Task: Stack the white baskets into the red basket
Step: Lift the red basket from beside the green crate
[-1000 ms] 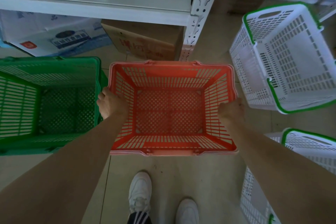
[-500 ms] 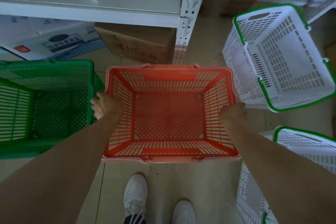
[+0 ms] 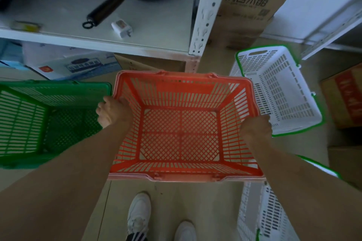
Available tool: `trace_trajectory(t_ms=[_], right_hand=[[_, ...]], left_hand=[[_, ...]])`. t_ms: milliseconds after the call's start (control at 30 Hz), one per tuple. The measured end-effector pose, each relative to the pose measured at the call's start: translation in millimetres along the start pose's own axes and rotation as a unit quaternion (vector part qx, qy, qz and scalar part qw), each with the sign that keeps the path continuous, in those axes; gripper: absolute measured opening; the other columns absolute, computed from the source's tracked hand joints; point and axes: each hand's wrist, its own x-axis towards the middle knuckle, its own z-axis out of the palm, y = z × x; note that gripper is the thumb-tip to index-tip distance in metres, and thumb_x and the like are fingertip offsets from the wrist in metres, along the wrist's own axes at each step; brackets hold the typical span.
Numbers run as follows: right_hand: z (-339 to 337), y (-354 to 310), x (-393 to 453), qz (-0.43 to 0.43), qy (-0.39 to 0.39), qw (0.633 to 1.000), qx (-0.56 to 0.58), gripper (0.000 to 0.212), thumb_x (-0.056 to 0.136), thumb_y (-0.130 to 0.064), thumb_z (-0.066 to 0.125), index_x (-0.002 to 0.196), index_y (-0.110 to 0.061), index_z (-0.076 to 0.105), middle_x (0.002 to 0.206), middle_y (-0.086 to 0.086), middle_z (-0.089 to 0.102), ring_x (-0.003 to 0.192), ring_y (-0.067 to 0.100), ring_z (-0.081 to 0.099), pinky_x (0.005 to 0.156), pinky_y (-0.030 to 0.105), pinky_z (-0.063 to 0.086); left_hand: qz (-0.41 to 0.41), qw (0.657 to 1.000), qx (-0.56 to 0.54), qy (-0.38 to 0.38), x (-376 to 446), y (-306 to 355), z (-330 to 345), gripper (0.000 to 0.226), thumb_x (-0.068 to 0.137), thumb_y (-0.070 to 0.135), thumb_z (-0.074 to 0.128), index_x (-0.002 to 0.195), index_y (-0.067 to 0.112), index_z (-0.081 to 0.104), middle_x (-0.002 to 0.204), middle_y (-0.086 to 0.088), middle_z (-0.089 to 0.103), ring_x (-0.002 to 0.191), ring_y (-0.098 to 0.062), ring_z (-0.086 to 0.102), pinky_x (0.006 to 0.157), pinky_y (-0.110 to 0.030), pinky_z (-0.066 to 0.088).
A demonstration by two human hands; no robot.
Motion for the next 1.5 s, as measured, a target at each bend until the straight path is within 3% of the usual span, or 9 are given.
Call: trace_trajectory(t_ms=[133,233,567,900,1033,1333,1500], right_hand=[[-38.8,-10.6,-12.7,-0.053,-0.002,0.998,-0.027,0.053,0.096,-0.022,0.038,0.14,0.008,0.032,0.142,0.022,0.041,0.129,0.036,0.045,0.106,0.045,0.039],[-68.6,-21.9,-26.9,-0.058,0.036,0.998,0.012,0.058,0.095,-0.033,0.041,0.136,0.008,0.033,0.135,0.025,0.05,0.124,0.041,0.049,0.103,0.048,0.039],[-104.1,-66.8,-90.2,-0.177,0.088,0.979,-0.05,0.059,0.094,-0.052,0.039,0.113,0.001,0.058,0.109,0.023,0.064,0.103,0.04,0.062,0.09,0.046,0.046],[-66.1,-119.5,-167.1,-0.276,0.07,0.958,-0.023,0.055,0.093,-0.054,0.037,0.098,-0.006,0.064,0.088,0.014,0.065,0.081,0.032,0.063,0.068,0.034,0.042],[-42.1,-141.0,-200.6,-0.316,0.061,0.947,-0.023,0.06,0.092,-0.057,0.033,0.097,-0.007,0.065,0.093,0.016,0.067,0.086,0.036,0.065,0.068,0.034,0.042],[15.5,-192.4,-274.5,-0.341,0.037,0.939,-0.023,0.053,0.094,-0.055,0.036,0.092,-0.008,0.063,0.074,0.006,0.057,0.062,0.025,0.052,0.06,0.031,0.041],[46.6,-219.0,-302.8,-0.338,0.013,0.94,-0.032,0.054,0.094,-0.056,0.035,0.09,-0.01,0.061,0.081,0.009,0.065,0.071,0.03,0.066,0.069,0.039,0.057]], left_hand=[[0.021,1.0,-0.003,0.023,-2.2,17.3,-44.5,0.051,0.096,0.039,0.039,0.128,0.001,0.048,0.132,-0.024,0.053,0.123,-0.041,0.048,0.096,-0.05,0.043],[0.027,0.999,-0.011,0.041,-3.2,25.0,-79.2,0.05,0.096,0.039,0.039,0.128,0.001,0.048,0.13,-0.025,0.054,0.12,-0.041,0.051,0.093,-0.05,0.045],[-0.017,0.993,-0.024,0.116,17.7,-4.3,-176.8,0.055,0.095,0.045,0.038,0.13,0.004,0.048,0.128,-0.024,0.056,0.115,-0.042,0.055,0.094,-0.052,0.047],[-0.073,0.984,-0.021,0.158,63.1,-88.0,-244.7,0.054,0.096,0.045,0.038,0.124,0.001,0.05,0.128,-0.027,0.054,0.12,-0.043,0.05,0.096,-0.051,0.04],[-0.085,0.981,-0.028,0.171,92.2,-129.6,-261.6,0.056,0.094,0.046,0.039,0.125,0.0,0.05,0.129,-0.027,0.054,0.122,-0.044,0.048,0.098,-0.052,0.038],[-0.102,0.979,-0.018,0.173,162.3,-203.1,-290.9,0.056,0.094,0.046,0.039,0.124,0.0,0.051,0.129,-0.026,0.054,0.124,-0.043,0.048,0.1,-0.051,0.037],[-0.102,0.98,-0.015,0.169,207.5,-228.5,-294.8,0.057,0.094,0.048,0.04,0.123,0.001,0.052,0.129,-0.026,0.055,0.123,-0.042,0.049,0.099,-0.05,0.038]])
